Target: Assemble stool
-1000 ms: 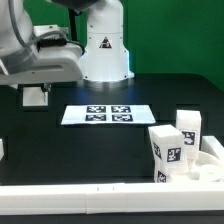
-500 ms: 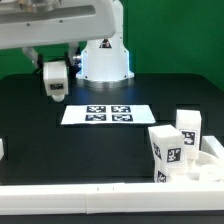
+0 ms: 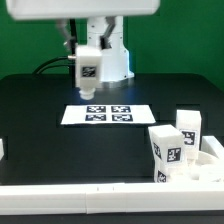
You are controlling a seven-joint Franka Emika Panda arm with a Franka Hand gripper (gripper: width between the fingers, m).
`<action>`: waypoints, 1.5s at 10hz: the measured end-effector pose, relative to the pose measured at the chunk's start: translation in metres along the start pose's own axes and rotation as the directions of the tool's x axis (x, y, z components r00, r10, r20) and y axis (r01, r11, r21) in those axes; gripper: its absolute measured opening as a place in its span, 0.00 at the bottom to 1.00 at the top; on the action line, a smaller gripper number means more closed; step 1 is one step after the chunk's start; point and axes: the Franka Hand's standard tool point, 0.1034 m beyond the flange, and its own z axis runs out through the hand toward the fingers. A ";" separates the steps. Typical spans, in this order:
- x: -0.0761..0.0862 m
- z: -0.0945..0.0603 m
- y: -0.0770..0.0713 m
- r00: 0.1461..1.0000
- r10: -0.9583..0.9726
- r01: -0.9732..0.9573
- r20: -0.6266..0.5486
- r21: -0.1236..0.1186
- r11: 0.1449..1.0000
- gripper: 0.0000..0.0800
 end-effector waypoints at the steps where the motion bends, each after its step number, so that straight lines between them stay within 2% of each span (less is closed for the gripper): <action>1: -0.001 0.002 0.001 0.998 0.006 -0.007 -0.066 -0.011 1.000 0.41; 3: -0.001 0.004 0.006 0.982 0.005 -0.011 -0.186 -0.029 1.000 0.41; 4: -0.003 0.006 0.001 0.987 0.014 -0.018 -0.161 -0.019 1.000 0.41; 5: 0.008 -0.004 -0.022 0.985 0.091 -0.092 -0.147 0.005 0.996 0.41; 6: 0.030 -0.017 -0.054 0.981 0.120 -0.117 -0.151 0.023 0.993 0.41; 7: 0.047 -0.023 -0.077 0.978 0.149 -0.146 -0.148 0.033 0.989 0.41; 8: 0.058 -0.023 -0.097 0.969 0.188 -0.185 -0.159 0.033 0.982 0.41; 9: 0.051 -0.015 -0.103 0.971 0.177 -0.174 -0.162 0.029 0.984 0.41; 10: 0.051 -0.016 -0.098 0.970 0.180 -0.178 -0.161 0.029 0.984 0.41; 13: 0.051 -0.012 -0.100 0.970 0.187 -0.185 -0.157 0.028 0.982 0.41; 14: 0.057 0.000 -0.109 0.964 0.219 -0.218 -0.149 0.027 0.976 0.41; 15: 0.070 0.007 -0.116 0.961 0.232 -0.231 -0.151 0.024 0.973 0.41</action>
Offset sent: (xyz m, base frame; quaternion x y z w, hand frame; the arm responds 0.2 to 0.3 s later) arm 0.0000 0.0000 0.0000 0.0000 0.0000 0.0000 1.0000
